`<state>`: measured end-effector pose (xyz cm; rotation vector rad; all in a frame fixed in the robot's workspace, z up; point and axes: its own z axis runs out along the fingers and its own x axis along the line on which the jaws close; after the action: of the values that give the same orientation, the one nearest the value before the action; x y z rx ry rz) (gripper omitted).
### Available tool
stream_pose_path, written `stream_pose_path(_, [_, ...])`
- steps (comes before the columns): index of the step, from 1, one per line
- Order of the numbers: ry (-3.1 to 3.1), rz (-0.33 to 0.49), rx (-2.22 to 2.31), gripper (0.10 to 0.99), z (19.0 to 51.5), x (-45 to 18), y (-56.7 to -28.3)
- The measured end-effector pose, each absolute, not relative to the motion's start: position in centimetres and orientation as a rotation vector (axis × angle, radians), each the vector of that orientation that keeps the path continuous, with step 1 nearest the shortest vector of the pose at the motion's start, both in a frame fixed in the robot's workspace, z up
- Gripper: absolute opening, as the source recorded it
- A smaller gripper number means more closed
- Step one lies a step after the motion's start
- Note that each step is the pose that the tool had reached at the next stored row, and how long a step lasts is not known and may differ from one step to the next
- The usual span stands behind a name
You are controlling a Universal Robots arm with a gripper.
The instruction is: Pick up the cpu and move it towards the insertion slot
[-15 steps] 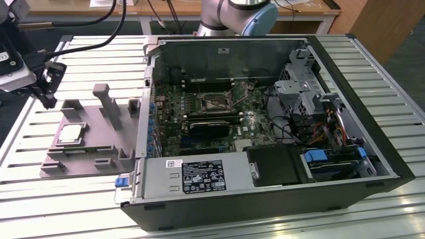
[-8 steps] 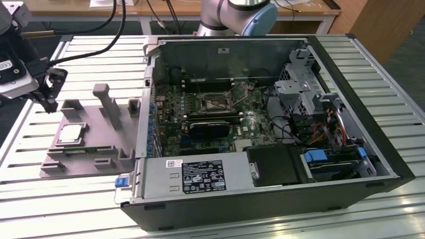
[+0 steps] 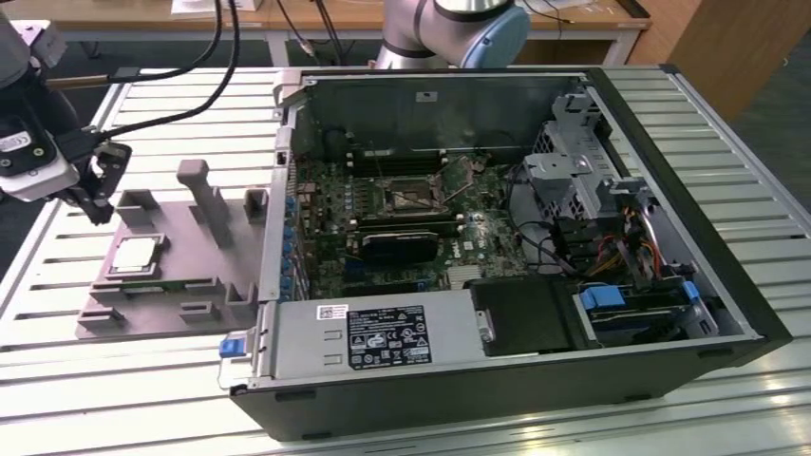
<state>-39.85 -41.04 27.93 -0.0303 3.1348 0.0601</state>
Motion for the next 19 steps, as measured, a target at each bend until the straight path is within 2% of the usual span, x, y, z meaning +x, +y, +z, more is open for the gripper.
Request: stream_pose_path(19, [3.135,0.06,-0.03,0.102,24.5,-40.0,-41.0])
